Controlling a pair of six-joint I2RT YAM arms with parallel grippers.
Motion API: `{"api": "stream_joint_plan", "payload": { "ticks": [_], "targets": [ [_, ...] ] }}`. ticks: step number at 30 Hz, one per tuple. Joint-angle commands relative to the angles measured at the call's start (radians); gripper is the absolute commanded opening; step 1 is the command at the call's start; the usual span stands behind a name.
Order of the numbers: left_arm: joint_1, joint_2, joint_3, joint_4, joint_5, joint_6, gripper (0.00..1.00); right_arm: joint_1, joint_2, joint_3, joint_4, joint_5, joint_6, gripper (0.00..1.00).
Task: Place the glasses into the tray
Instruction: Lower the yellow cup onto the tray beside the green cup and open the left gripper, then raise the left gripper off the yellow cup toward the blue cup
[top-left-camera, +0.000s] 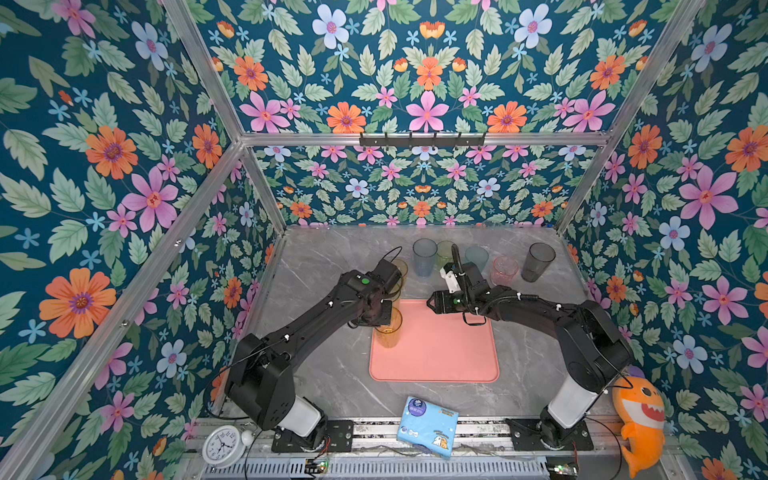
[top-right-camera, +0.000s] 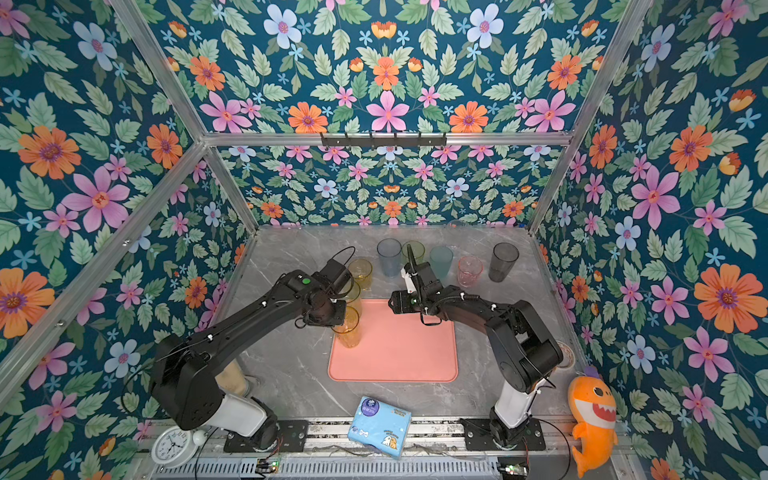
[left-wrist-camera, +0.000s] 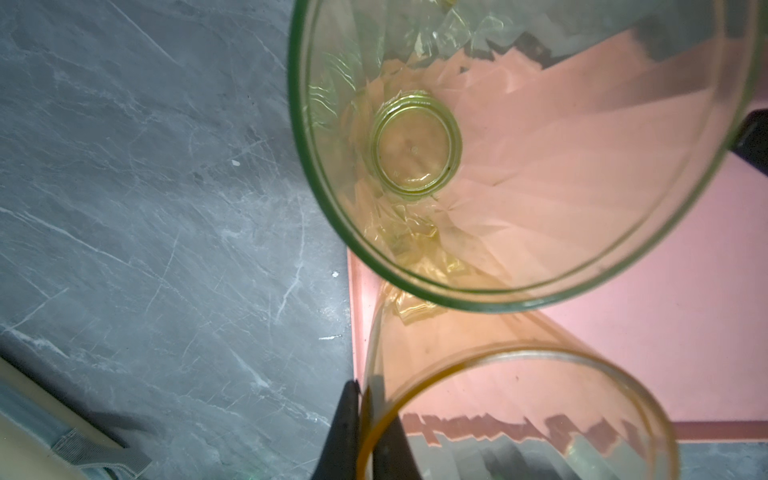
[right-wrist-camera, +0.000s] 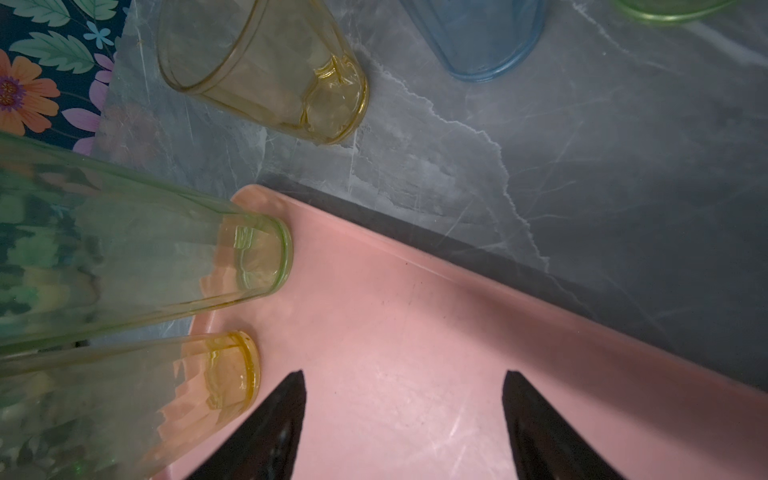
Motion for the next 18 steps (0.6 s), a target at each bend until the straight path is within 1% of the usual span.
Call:
{"api": "stream_joint_plan", "payload": {
  "ticks": [1,3,11,15,18],
  "targets": [
    [-0.001,0.005,0.002,-0.015,-0.018,-0.001,0.13,0.001,-0.001,0.009,-0.014,0.004,-0.002,0.76],
    [-0.001,0.004,0.002,-0.019,-0.022,0.000,0.16,0.001,0.002,0.009,-0.014,0.004,-0.001,0.76],
    [-0.004,-0.033,0.018,-0.019,-0.033,0.016,0.31,0.001,-0.002,0.009,-0.017,0.004,-0.001,0.76],
    [-0.003,-0.049,0.064,-0.047,-0.075,0.027,0.33,0.001,-0.006,0.008,-0.016,0.006,-0.002,0.76],
    [-0.003,-0.050,0.107,-0.070,-0.083,0.059,0.34,0.001,-0.018,0.003,-0.018,0.014,-0.001,0.76]
  ]
}}
